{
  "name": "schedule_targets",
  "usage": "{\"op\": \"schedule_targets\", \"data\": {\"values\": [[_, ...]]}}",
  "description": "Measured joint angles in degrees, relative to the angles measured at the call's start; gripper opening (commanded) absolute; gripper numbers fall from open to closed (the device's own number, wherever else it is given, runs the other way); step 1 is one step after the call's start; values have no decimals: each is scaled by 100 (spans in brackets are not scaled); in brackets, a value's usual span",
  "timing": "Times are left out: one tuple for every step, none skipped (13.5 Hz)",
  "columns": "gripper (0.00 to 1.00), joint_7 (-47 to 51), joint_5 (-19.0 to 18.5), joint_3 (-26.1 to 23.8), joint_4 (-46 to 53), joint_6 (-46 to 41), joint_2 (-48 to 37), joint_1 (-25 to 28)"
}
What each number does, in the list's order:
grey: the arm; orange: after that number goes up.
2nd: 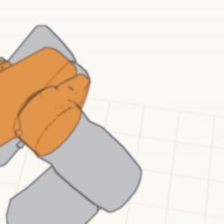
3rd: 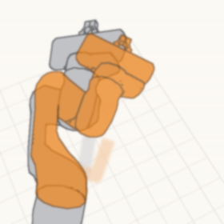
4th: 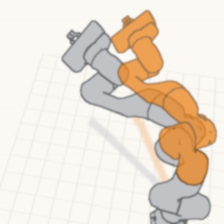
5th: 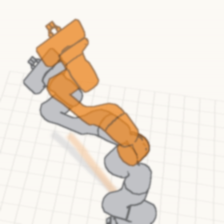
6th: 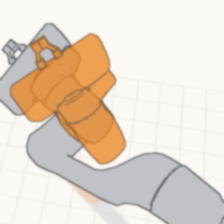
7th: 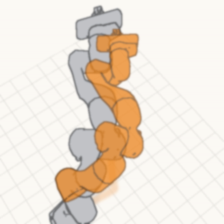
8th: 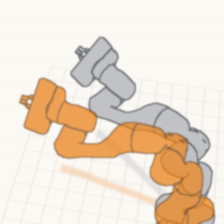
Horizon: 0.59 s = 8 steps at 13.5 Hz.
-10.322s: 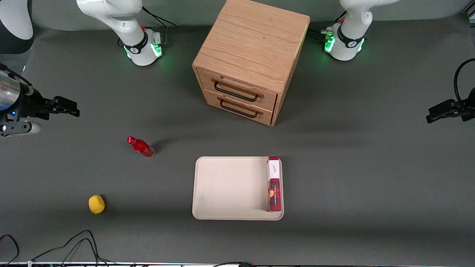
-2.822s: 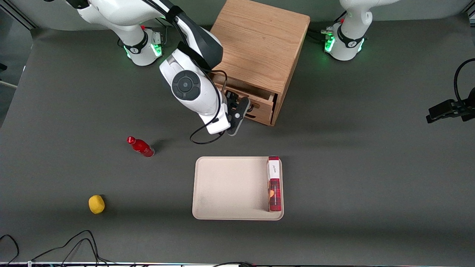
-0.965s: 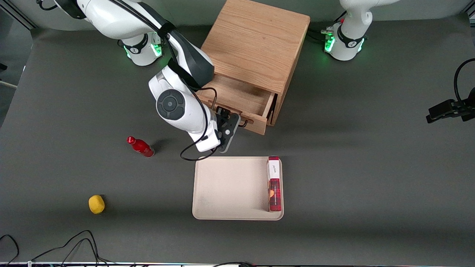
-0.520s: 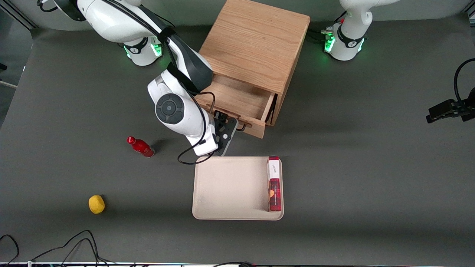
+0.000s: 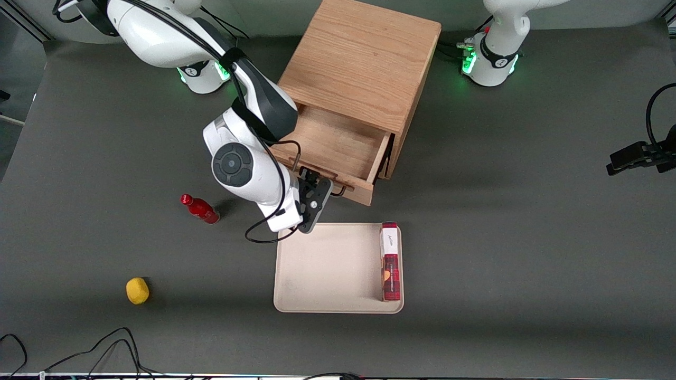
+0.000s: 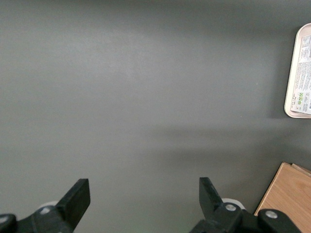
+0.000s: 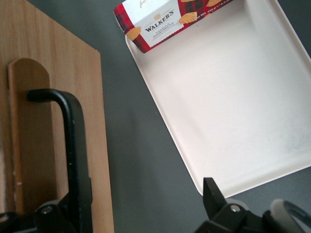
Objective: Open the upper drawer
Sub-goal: 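Keep pulling the upper drawer fully open with the right gripper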
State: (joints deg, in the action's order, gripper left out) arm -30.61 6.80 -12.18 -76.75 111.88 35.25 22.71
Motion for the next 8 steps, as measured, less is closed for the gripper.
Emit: {"op": "schedule_targets", "data": {"values": [[100,0,-30,-1,23,0,24,-16],[100,0,-112,-1,48,0,45,-30],[100,0,-190,-1,78,0,68,-43],[100,0,-219,-2,130,0,93,-54],[100,0,-255,-2,163,0,108,-63],[100,0,-284,-2,184,0,120,-69],[100,0,-296,-2,191,1,126,-71],[100,0,-298,-3,193,1,127,-72]]}}
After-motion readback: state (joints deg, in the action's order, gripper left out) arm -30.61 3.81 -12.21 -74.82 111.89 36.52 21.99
